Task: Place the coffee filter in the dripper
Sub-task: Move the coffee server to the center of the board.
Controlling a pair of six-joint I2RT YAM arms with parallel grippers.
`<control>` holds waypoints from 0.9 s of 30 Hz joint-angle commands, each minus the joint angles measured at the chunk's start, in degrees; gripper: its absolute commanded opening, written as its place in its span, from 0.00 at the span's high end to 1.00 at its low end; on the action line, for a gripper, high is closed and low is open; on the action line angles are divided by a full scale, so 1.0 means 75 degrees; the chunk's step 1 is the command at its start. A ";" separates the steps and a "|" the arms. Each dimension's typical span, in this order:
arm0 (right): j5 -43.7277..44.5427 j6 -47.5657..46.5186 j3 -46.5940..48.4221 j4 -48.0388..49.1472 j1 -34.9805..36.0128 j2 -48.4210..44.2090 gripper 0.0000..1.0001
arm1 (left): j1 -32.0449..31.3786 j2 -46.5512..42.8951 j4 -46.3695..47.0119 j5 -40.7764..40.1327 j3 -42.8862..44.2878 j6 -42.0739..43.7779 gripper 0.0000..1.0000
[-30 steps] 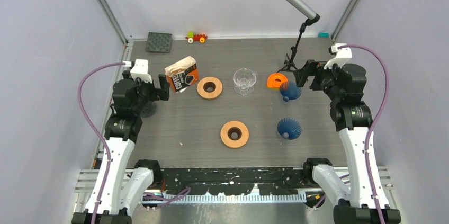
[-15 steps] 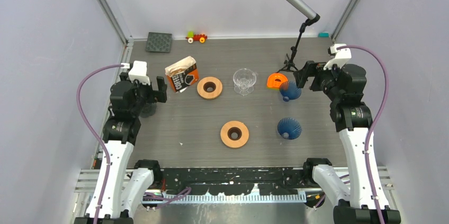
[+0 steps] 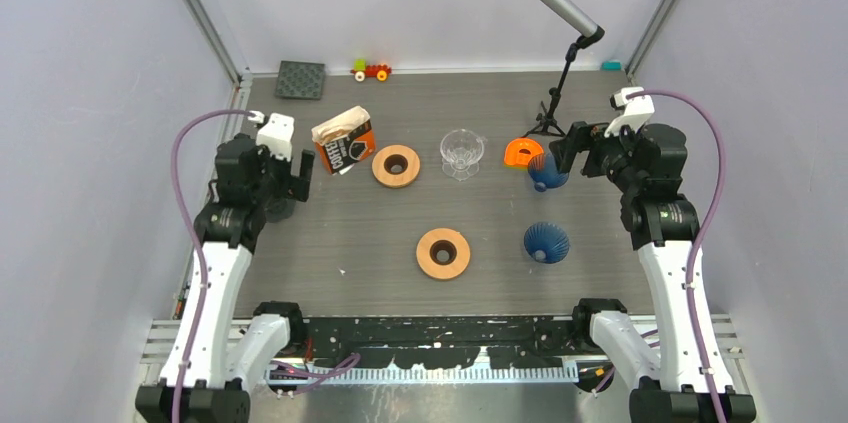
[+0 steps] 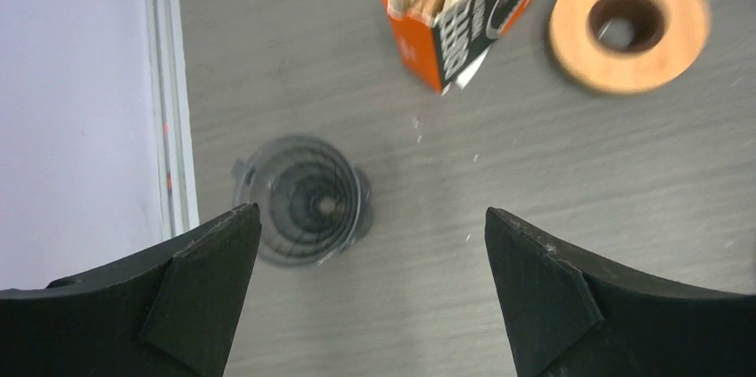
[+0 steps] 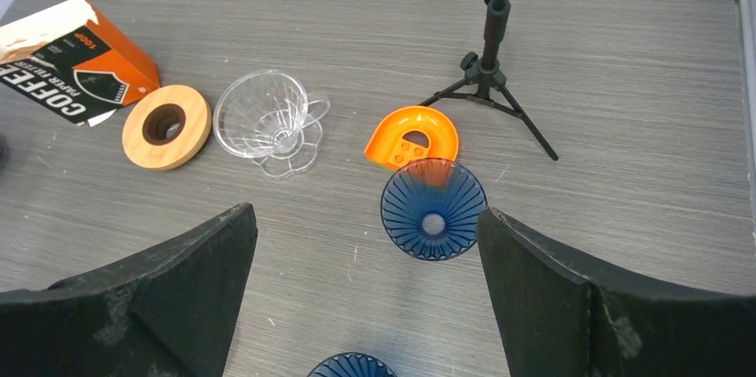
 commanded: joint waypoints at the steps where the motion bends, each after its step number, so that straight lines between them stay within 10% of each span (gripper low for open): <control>1: -0.0259 -0.0189 0.0035 0.0247 0.0009 0.0006 0.03 | 0.0044 0.0992 -0.1438 -0.0849 0.0448 0.0874 0.04; 13: -0.0406 -0.0272 0.0003 0.0212 0.0009 0.0149 0.03 | 0.0196 0.2961 -0.1631 -0.0904 0.0802 0.1238 0.21; 27: -0.0482 -0.0272 -0.0096 0.0257 0.0009 0.0209 0.03 | -0.0323 0.4151 -0.2187 0.1822 0.2559 0.0014 0.38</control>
